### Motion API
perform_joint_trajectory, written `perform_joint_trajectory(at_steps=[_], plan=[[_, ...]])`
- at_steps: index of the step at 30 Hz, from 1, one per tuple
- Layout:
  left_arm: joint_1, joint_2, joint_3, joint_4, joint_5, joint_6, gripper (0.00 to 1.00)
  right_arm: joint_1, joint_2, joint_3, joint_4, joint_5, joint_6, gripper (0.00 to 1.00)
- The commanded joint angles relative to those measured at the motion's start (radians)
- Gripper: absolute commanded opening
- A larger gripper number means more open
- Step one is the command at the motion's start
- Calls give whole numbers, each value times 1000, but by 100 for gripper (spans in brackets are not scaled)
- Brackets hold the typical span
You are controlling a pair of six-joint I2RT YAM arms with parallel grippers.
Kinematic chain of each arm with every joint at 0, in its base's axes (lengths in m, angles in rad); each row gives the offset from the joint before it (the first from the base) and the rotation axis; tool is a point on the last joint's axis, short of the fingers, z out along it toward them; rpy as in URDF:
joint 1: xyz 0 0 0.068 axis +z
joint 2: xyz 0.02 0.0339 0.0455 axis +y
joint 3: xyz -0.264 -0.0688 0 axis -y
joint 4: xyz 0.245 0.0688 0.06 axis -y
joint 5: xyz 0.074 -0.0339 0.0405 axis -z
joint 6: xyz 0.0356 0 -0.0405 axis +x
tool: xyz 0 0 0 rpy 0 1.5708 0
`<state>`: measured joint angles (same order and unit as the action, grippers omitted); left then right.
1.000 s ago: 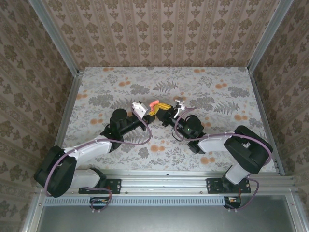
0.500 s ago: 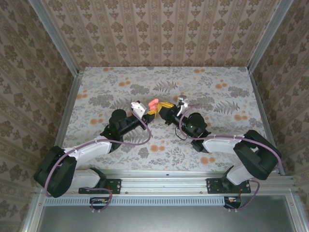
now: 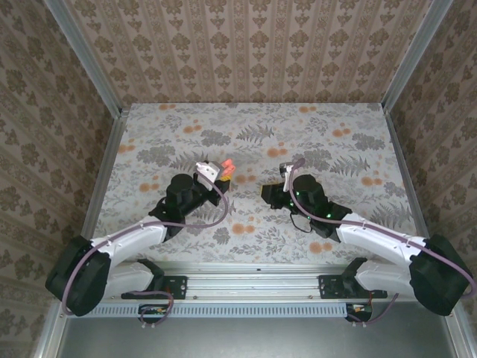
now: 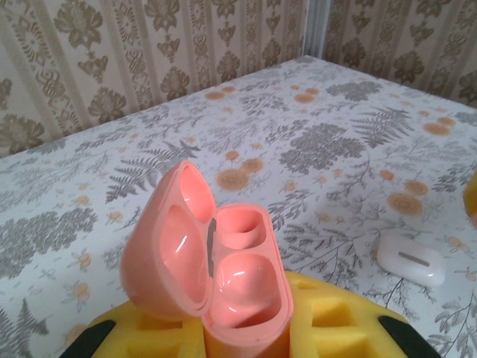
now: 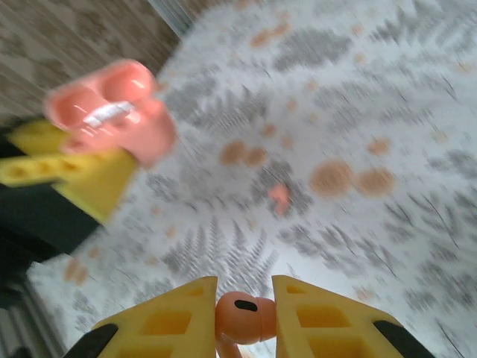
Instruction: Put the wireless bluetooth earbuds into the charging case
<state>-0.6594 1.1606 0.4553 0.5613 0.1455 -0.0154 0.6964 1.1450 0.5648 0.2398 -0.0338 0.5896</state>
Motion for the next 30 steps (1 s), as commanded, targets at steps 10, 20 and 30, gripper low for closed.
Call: perform_joint_trajectory(at_steps=[10, 20, 30], plan=[[6, -77, -9, -129, -88, -32, 16, 29, 218, 7, -128, 121, 156, 20], [7, -99, -3, -175, -103, -13, 17, 65, 309, 20, -220, 178, 179, 22], [8, -98, 3, -205, -112, -1, 17, 84, 322, 57, -334, 182, 195, 34]])
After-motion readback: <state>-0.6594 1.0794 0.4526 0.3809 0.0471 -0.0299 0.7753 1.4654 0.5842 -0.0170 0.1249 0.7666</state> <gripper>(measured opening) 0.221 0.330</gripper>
